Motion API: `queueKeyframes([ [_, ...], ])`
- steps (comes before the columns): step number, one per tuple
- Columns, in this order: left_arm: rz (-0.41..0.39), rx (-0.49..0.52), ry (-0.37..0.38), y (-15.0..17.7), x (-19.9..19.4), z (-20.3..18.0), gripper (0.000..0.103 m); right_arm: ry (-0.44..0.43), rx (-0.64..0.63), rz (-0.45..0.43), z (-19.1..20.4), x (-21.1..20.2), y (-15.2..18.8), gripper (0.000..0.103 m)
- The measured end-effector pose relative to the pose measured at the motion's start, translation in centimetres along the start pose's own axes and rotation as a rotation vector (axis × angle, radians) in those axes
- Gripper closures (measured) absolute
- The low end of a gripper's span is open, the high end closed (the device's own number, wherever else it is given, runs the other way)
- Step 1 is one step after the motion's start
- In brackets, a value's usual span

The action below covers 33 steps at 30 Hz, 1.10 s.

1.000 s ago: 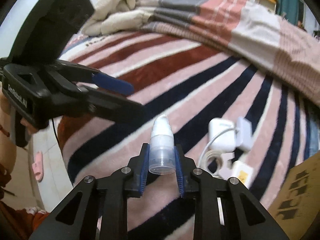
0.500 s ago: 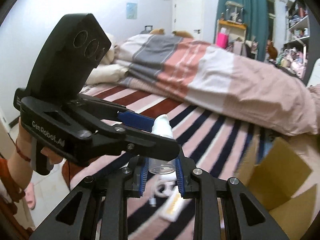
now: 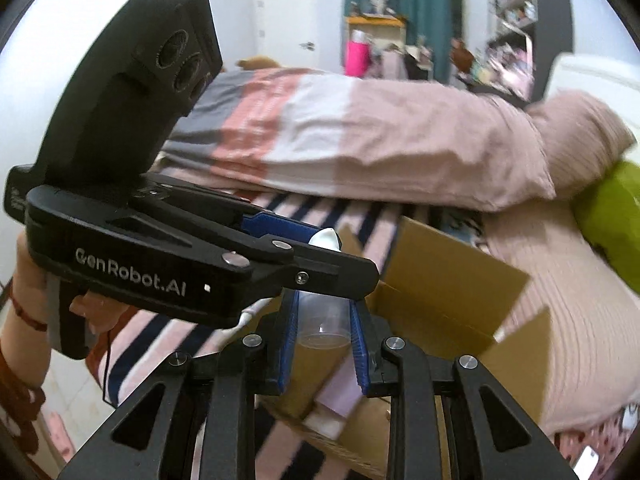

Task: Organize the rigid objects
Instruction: 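Place the white bottle into the cardboard box and open the right gripper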

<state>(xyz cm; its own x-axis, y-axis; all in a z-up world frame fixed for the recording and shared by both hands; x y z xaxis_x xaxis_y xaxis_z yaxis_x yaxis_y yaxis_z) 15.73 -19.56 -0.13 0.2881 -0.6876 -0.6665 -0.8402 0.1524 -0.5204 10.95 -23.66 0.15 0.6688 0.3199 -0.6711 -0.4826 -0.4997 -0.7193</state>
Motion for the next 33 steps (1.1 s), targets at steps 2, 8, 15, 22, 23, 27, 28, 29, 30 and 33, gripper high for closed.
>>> queueKeyframes([
  [2,0.035,0.003,-0.023,-0.2,1.3,-0.4,0.065,0.012,0.035,0.033,-1.2,0.3,0.7,0.083],
  [8,0.105,0.018,-0.123,0.3,3.7,-0.6,0.039,0.013,0.162,0.152,-3.4,1.4,3.0,0.083],
  [15,0.022,0.02,-0.15,0.2,0.2,0.0,0.03,0.025,0.132,0.14,-2.7,0.9,2.8,0.067],
  [22,-0.148,0.03,-0.255,1.8,-6.8,2.7,0.026,-0.062,0.002,0.025,3.1,0.0,0.4,0.067],
  [23,-0.165,0.024,-0.265,2.2,-7.6,3.2,0.026,-0.081,-0.017,0.014,4.1,0.0,0.2,0.067],
  [27,-0.239,-0.027,-0.327,4.5,-10.7,6.5,0.026,-0.174,-0.11,0.006,9.0,1.1,-0.5,0.067],
  [28,-0.257,-0.043,-0.338,5.3,-11.4,7.5,0.026,-0.192,-0.126,0.017,10.0,1.8,-0.6,0.067],
  [29,-0.273,-0.063,-0.338,5.9,-11.9,8.4,0.026,-0.212,-0.14,0.03,11.0,2.4,-0.5,0.067],
  [30,-0.289,-0.087,-0.334,6.6,-12.4,9.5,0.026,-0.23,-0.151,0.045,12.0,3.3,-0.4,0.067],
  [33,-0.305,-0.129,-0.346,9.0,-12.9,12.5,0.026,-0.253,-0.154,0.109,14.1,5.9,0.7,0.067],
])
Point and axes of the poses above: each gripper's, at about its wrist camera, not at the fingertips, and x roughly the way its jaws point, z to its left, y to its underside, the point moved 3 cm from there along x, roughly the way its jaws point, and after that the axes turned 13 degrees about -x, right-handed, at the moved point
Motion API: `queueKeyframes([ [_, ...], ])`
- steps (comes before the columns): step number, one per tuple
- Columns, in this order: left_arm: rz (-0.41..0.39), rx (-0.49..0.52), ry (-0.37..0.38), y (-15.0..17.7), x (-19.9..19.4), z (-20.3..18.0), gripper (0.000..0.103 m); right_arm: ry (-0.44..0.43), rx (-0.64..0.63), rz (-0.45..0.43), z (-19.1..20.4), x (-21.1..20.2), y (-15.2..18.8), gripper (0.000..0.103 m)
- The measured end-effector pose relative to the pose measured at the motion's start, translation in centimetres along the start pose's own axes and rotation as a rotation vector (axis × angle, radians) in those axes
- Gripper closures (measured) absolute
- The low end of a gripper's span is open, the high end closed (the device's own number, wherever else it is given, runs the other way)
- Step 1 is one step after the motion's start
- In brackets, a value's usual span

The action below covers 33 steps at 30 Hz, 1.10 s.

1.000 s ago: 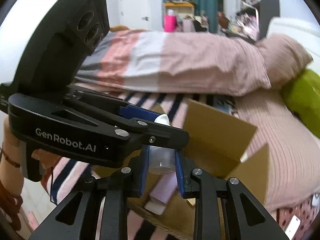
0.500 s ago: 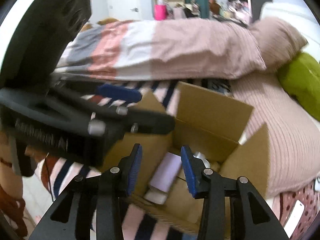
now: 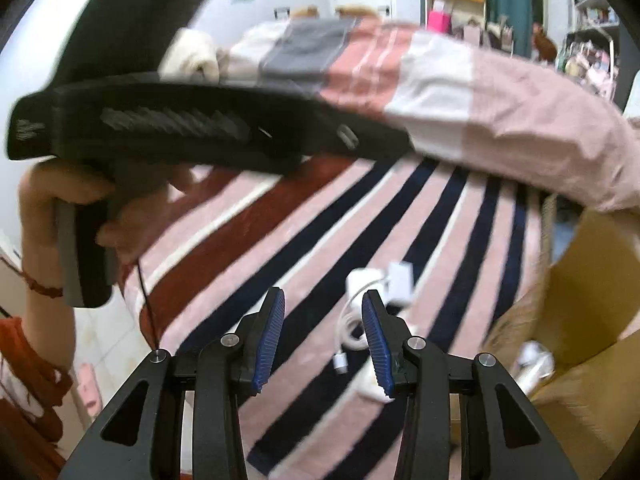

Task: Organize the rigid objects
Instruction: 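Place the white bottle into the cardboard box and open the right gripper, then grasp the white 'KAIO-KATO' tube with the right gripper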

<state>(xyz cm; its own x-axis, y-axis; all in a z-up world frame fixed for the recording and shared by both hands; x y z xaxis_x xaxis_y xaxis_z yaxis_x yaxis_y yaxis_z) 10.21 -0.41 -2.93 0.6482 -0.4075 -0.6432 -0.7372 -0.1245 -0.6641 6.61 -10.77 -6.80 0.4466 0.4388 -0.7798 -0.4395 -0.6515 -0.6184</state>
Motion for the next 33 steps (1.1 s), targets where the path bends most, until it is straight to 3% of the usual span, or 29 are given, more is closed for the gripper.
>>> queueKeyframes([
  [10,0.08,-0.056,0.007,6.3,2.1,4.8,0.026,0.099,0.092,0.133,-2.0,6.9,4.5,0.063],
  [15,0.084,-0.078,0.028,6.5,2.6,5.2,0.026,0.104,0.158,0.179,-3.1,7.6,6.4,0.055],
  [25,0.083,-0.072,0.045,6.5,2.6,5.0,0.026,0.148,0.173,0.258,-3.1,8.1,7.9,0.055],
  [31,0.089,-0.071,0.046,6.6,2.6,5.1,0.026,0.205,0.158,0.271,-3.5,9.0,7.9,0.058],
  [33,0.094,-0.066,0.052,6.7,2.6,4.8,0.026,0.216,0.155,0.269,-3.8,9.0,7.8,0.072],
])
Point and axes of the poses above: each gripper's, at about its wrist camera, not at the fingertips, and x roughly the way its jaws point, z to its left, y to its underside, the point moved 3 cm from there along x, roughly the way its jaws point, and after that the axes turned 13 degrees about -x, right-handed, at the moved point
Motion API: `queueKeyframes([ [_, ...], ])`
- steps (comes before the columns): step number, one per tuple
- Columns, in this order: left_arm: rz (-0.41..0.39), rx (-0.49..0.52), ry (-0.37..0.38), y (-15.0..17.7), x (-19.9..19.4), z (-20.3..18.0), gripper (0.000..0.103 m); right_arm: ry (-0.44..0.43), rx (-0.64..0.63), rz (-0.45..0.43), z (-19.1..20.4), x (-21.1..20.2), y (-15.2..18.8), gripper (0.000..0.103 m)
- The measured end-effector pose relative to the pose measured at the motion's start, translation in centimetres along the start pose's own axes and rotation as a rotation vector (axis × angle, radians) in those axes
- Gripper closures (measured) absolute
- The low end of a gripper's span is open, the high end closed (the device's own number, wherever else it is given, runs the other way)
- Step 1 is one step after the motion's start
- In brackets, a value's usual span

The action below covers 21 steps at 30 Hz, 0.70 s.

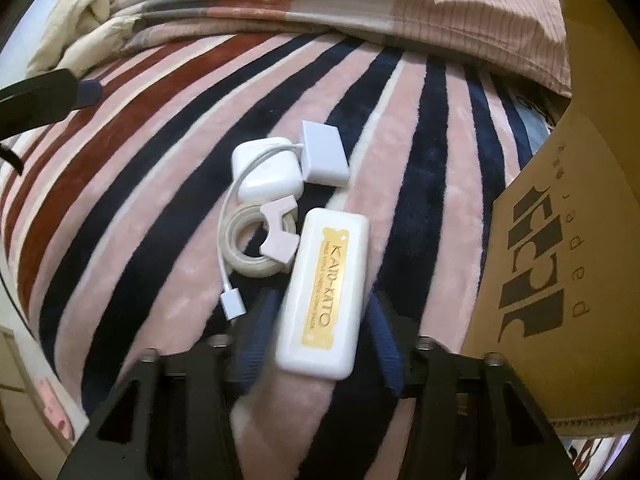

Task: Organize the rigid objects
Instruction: 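Grasp the white 'KAIO-KATO' tube with the right gripper, then lower the white tube into the cardboard box and open the right gripper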

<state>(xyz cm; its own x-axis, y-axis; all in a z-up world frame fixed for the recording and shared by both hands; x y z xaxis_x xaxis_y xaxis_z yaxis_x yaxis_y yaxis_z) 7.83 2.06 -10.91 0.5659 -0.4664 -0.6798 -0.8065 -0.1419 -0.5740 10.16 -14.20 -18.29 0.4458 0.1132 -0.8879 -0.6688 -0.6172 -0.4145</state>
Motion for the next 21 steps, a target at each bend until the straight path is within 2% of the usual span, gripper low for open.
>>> queueKeyframes([
  [3,0.011,0.01,0.012,0.2,0.2,-0.5,0.026,0.002,-0.007,-0.016,-0.1,-0.7,0.2,0.072],
  [6,0.03,0.009,0.056,0.0,0.4,-1.2,0.026,-0.006,-0.023,-0.053,-0.1,-2.1,-0.3,0.072],
  [12,0.039,0.017,0.145,-1.0,-0.2,-3.6,0.026,-0.061,-0.077,-0.194,1.1,-7.1,-2.6,0.072],
  [14,0.033,0.021,0.167,-1.5,-0.7,-4.4,0.026,-0.1,-0.084,-0.25,1.3,-9.1,-3.6,0.072],
  [17,0.012,0.019,0.198,-2.6,-1.5,-5.7,0.027,-0.112,-0.092,-0.326,1.6,-11.8,-4.8,0.072],
  [19,-0.01,0.009,0.243,-3.4,-2.2,-6.7,0.031,-0.109,-0.103,-0.362,1.7,-13.2,-5.4,0.072],
  [21,-0.023,0.016,0.265,-4.1,-2.6,-7.7,0.042,-0.095,-0.112,-0.394,1.3,-14.5,-6.1,0.072],
])
Point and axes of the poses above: each gripper's, at about its wrist camera, not at the fingertips, and x roughly the way its jaws point, z to its left, y to its underside, the point moved 3 cm from there along x, roughly the way its jaws point, and after that the axes turned 13 degrees about -x, right-handed, at the moved point
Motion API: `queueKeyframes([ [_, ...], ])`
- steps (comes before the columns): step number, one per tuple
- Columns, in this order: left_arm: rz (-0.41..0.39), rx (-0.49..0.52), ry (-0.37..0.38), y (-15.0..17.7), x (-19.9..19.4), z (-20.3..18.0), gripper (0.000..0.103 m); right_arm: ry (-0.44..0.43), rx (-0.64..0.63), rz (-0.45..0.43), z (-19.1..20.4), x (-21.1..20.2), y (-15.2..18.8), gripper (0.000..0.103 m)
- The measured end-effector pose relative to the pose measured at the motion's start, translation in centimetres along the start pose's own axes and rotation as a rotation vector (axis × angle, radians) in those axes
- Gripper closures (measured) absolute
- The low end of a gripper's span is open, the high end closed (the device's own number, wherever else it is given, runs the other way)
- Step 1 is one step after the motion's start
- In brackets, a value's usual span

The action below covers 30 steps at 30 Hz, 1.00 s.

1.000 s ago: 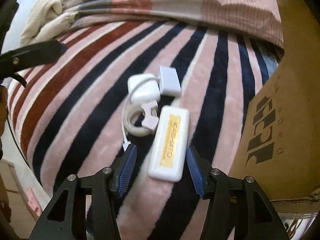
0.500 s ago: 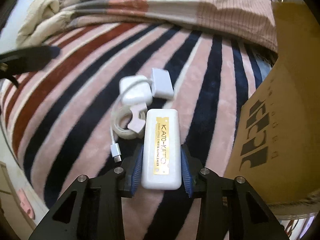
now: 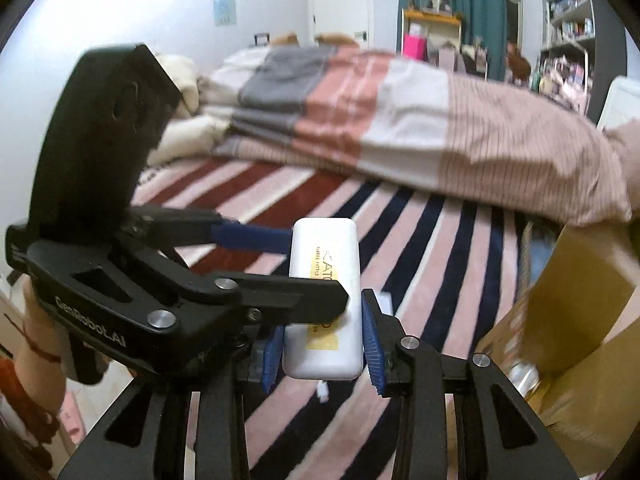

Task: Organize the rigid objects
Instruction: 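Lower the white tube into the cardboard box and open the right gripper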

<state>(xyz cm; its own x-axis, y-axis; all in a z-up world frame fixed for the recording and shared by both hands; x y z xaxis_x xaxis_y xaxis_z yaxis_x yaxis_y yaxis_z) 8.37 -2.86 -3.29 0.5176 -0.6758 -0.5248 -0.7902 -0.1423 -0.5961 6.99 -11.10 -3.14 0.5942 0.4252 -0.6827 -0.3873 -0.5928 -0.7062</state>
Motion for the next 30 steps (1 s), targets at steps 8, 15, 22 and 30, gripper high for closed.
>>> queueKeyframes([
  [8,0.016,0.08,0.023,-2.8,3.0,-5.8,0.064,0.05,0.034,-0.021,-3.8,-3.2,-0.3,0.072],
  [15,0.151,0.133,0.007,-4.1,9.5,-10.6,0.064,0.087,0.181,0.027,-9.4,-5.3,2.5,0.072],
  [22,0.292,0.159,-0.071,-4.3,15.3,-12.8,0.063,0.098,0.318,0.13,-14.4,-5.4,5.5,0.072],
  [30,0.333,0.211,-0.136,-3.4,16.2,-12.8,0.035,0.101,0.386,0.269,-16.2,-3.4,8.1,0.071],
])
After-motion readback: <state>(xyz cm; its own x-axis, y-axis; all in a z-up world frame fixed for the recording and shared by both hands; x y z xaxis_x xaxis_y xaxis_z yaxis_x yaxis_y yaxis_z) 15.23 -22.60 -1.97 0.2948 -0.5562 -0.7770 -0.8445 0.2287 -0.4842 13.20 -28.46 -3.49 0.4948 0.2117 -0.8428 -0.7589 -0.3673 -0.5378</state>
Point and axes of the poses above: each gripper's, at about its wrist camera, not at the fingertips, and x roughly the way its jaws point, z to its left, y to its underside, the point moved 3 cm from there along x, roughly the way its jaws point, and after that the axes turned 13 degrees about -x, right-handed, at the moved point
